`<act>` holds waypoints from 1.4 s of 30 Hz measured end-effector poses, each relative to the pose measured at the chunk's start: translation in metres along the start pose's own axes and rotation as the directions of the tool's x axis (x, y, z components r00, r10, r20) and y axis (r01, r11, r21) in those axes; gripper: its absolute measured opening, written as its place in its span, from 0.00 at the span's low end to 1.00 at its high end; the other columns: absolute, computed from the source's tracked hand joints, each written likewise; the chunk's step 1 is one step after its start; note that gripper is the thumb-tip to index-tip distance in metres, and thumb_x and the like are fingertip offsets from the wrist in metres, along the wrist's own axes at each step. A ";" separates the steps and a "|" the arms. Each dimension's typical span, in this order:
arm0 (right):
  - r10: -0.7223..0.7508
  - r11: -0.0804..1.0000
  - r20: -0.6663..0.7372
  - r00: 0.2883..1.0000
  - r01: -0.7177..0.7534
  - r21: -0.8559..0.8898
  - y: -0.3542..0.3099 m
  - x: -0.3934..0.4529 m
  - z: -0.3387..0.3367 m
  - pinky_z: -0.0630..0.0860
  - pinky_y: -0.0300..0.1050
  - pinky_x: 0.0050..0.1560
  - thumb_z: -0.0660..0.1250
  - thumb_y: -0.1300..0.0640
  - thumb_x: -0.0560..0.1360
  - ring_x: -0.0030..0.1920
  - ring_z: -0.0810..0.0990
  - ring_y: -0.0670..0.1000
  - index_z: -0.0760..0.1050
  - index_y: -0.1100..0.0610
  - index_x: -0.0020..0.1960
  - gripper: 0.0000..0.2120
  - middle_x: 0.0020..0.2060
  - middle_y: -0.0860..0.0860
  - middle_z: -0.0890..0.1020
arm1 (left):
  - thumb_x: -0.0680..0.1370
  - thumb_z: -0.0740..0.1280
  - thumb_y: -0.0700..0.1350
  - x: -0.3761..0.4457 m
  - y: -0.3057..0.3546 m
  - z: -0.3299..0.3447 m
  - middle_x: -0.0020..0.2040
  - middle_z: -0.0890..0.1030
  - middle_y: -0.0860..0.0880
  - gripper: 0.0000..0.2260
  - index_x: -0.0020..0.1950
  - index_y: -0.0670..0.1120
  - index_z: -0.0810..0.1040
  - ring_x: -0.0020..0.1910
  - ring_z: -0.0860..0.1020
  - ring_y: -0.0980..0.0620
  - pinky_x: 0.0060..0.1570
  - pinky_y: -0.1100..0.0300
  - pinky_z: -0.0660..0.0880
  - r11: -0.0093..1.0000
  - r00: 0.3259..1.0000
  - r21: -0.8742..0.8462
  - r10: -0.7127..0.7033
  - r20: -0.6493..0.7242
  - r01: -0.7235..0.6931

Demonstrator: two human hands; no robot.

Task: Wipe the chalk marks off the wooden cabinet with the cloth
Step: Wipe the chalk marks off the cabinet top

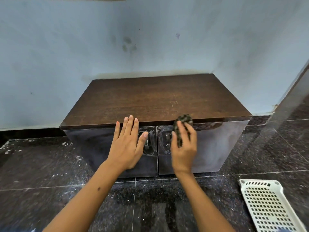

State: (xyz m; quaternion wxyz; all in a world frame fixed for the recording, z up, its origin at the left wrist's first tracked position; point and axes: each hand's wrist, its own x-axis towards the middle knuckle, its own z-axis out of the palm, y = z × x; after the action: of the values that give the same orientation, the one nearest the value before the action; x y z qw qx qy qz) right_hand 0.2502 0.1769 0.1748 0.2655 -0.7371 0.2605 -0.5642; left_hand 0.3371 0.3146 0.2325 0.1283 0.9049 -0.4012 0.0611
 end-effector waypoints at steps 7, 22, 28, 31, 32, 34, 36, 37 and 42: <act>-0.236 0.937 0.039 0.971 0.238 -0.255 0.037 0.011 -0.011 0.77 0.53 0.54 0.69 0.72 0.70 0.53 0.76 0.60 0.79 0.64 0.58 0.17 0.53 0.62 0.80 | 0.76 0.34 0.61 0.001 0.000 0.002 0.78 0.42 0.48 0.34 0.78 0.45 0.44 0.75 0.37 0.54 0.70 0.57 0.29 1.000 1.000 0.007 -0.016 -0.007 0.016; -0.173 0.904 0.015 0.985 0.165 -0.394 0.060 0.036 -0.046 0.77 0.58 0.56 0.66 0.73 0.72 0.55 0.76 0.65 0.78 0.66 0.59 0.16 0.56 0.63 0.79 | 0.74 0.29 0.63 0.004 0.012 0.003 0.78 0.41 0.51 0.36 0.77 0.46 0.41 0.75 0.37 0.56 0.68 0.57 0.25 0.993 0.997 0.098 0.069 0.016 -0.071; -0.509 0.729 0.328 0.795 0.602 -0.327 0.043 0.032 -0.029 0.78 0.53 0.55 0.63 0.70 0.72 0.54 0.78 0.60 0.78 0.63 0.61 0.18 0.59 0.59 0.79 | 0.71 0.28 0.63 0.004 0.013 0.002 0.78 0.43 0.50 0.39 0.77 0.44 0.44 0.75 0.38 0.56 0.68 0.57 0.26 0.993 0.997 0.088 0.080 0.008 -0.081; -0.422 0.790 0.213 0.881 0.472 -0.391 0.064 0.044 -0.047 0.77 0.54 0.58 0.64 0.70 0.72 0.57 0.77 0.60 0.78 0.63 0.60 0.17 0.58 0.61 0.79 | 0.71 0.28 0.63 0.004 0.013 0.000 0.78 0.44 0.51 0.39 0.77 0.44 0.45 0.75 0.38 0.57 0.67 0.58 0.25 0.993 0.997 0.091 0.080 0.010 -0.081; -0.359 0.823 0.148 0.921 0.388 -0.416 0.074 0.048 -0.056 0.76 0.57 0.58 0.64 0.70 0.73 0.58 0.76 0.60 0.77 0.63 0.60 0.16 0.58 0.61 0.79 | 0.71 0.28 0.64 0.005 0.013 -0.001 0.78 0.43 0.51 0.40 0.77 0.45 0.44 0.75 0.38 0.57 0.67 0.58 0.24 0.993 0.997 0.089 0.078 0.016 -0.079; -0.207 0.882 0.037 0.978 0.203 -0.425 0.091 0.058 -0.074 0.74 0.60 0.60 0.63 0.71 0.75 0.61 0.74 0.63 0.76 0.64 0.62 0.16 0.60 0.63 0.77 | 0.70 0.27 0.64 0.006 0.013 -0.001 0.78 0.43 0.52 0.40 0.77 0.45 0.44 0.75 0.37 0.57 0.67 0.58 0.25 0.994 0.997 0.076 0.071 0.026 -0.072; -0.118 0.905 -0.022 0.993 0.099 -0.413 0.093 0.063 -0.078 0.71 0.57 0.64 0.62 0.73 0.75 0.63 0.73 0.64 0.75 0.65 0.63 0.17 0.62 0.63 0.75 | 0.70 0.27 0.64 0.007 0.015 -0.001 0.78 0.42 0.52 0.40 0.77 0.45 0.43 0.75 0.37 0.57 0.67 0.58 0.25 0.996 0.997 0.064 0.064 0.031 -0.066; -0.129 0.906 -0.022 0.991 0.109 -0.408 0.088 0.061 -0.073 0.71 0.57 0.64 0.62 0.73 0.75 0.63 0.74 0.64 0.75 0.65 0.63 0.18 0.62 0.63 0.75 | 0.70 0.27 0.64 0.007 0.016 0.000 0.78 0.42 0.52 0.40 0.77 0.45 0.43 0.75 0.37 0.57 0.67 0.58 0.25 0.996 0.998 0.063 0.063 0.030 -0.065; -0.439 0.795 0.234 0.867 0.496 -0.348 0.067 0.036 -0.045 0.77 0.56 0.58 0.67 0.74 0.70 0.57 0.78 0.62 0.76 0.64 0.62 0.21 0.60 0.61 0.78 | 0.72 0.30 0.64 0.005 0.018 0.001 0.78 0.43 0.52 0.39 0.77 0.45 0.44 0.74 0.36 0.58 0.66 0.60 0.24 0.997 0.998 0.044 0.065 0.014 -0.065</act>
State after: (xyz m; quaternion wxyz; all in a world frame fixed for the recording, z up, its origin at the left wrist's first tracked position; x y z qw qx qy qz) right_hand 0.2095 0.0997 0.1638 -0.0197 -0.8546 0.1592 -0.4939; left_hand 0.3277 0.2993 0.2359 0.1037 0.8944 -0.4298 0.0682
